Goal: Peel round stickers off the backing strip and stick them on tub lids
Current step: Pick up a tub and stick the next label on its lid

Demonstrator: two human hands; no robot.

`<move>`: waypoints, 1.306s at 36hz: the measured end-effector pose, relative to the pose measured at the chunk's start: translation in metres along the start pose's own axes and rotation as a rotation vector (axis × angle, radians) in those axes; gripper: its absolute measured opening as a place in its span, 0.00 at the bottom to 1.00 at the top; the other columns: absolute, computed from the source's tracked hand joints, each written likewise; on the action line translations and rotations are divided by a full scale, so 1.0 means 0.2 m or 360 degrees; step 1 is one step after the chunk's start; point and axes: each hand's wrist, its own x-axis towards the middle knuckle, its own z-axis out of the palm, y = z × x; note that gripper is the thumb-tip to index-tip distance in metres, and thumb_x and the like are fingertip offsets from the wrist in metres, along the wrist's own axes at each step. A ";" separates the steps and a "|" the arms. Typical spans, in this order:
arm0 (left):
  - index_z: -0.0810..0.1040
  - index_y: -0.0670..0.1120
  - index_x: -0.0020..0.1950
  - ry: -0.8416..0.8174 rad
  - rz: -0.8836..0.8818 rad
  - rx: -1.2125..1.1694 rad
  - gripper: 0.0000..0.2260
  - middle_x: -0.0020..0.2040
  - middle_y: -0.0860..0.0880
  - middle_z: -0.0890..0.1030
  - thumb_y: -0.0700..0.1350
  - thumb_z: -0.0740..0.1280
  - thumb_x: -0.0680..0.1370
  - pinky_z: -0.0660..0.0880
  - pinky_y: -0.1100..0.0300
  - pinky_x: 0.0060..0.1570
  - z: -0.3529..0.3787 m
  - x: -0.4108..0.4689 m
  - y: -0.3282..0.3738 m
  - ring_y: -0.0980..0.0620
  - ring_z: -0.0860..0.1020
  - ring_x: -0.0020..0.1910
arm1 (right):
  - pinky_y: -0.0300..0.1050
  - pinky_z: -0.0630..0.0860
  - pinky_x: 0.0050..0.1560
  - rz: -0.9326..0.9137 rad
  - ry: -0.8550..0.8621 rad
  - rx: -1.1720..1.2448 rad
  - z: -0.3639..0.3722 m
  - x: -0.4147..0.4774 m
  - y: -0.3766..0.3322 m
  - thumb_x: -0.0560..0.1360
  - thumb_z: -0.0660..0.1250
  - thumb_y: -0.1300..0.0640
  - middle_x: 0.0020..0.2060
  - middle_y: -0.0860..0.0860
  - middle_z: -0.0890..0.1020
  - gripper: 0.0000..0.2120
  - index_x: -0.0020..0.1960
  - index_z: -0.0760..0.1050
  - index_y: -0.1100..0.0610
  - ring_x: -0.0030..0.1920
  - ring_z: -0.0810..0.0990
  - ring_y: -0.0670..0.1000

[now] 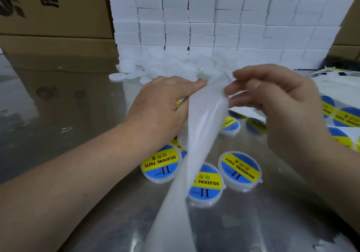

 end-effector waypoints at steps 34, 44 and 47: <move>0.76 0.59 0.52 -0.0233 0.0052 -0.0854 0.15 0.39 0.55 0.83 0.43 0.60 0.70 0.75 0.65 0.40 -0.05 -0.12 0.23 0.52 0.79 0.37 | 0.47 0.80 0.41 0.0386 -0.0071 0.0031 -0.06 0.08 0.03 0.70 0.58 0.74 0.40 0.53 0.85 0.19 0.47 0.79 0.54 0.40 0.83 0.52; 0.74 0.54 0.59 -0.0213 -0.0569 0.0078 0.14 0.57 0.50 0.79 0.42 0.61 0.75 0.70 0.60 0.41 0.06 0.41 -0.20 0.48 0.77 0.45 | 0.50 0.82 0.38 0.0500 0.0043 -0.0109 -0.07 0.08 0.13 0.74 0.64 0.66 0.37 0.49 0.85 0.09 0.50 0.77 0.56 0.38 0.85 0.51; 0.68 0.53 0.69 -0.0575 -0.0519 0.0681 0.20 0.69 0.47 0.69 0.44 0.61 0.77 0.67 0.60 0.52 0.12 0.56 -0.42 0.46 0.70 0.62 | 0.56 0.81 0.46 0.0425 0.0107 -0.0232 -0.08 0.09 0.13 0.73 0.67 0.63 0.35 0.49 0.85 0.09 0.38 0.78 0.51 0.38 0.84 0.53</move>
